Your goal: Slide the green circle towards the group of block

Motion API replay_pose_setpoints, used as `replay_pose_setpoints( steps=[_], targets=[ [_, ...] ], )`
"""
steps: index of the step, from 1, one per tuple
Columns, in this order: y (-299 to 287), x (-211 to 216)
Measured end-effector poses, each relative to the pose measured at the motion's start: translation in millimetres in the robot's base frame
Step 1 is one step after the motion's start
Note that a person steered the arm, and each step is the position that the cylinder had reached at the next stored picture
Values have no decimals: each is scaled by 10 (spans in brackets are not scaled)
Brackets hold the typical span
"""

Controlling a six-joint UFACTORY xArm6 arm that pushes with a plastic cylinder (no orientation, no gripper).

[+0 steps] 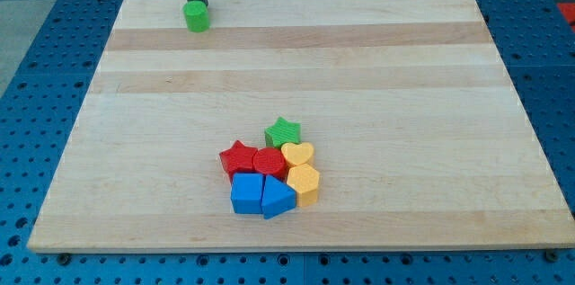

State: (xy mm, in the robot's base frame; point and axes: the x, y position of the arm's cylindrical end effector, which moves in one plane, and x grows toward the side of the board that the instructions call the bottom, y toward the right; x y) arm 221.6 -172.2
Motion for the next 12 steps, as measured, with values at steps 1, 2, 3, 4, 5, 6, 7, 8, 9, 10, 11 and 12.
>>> replay_pose_setpoints(
  steps=[1, 2, 3, 4, 5, 6, 7, 8, 9, 10, 11, 12],
  targets=[
    [0, 289],
    [31, 645],
    [36, 852],
    [36, 778],
    [36, 806],
    [64, 1055],
    [90, 1312],
    [90, 1337],
    [23, 1337],
    [16, 1410],
    [38, 1629],
    [53, 1709]
  ],
)
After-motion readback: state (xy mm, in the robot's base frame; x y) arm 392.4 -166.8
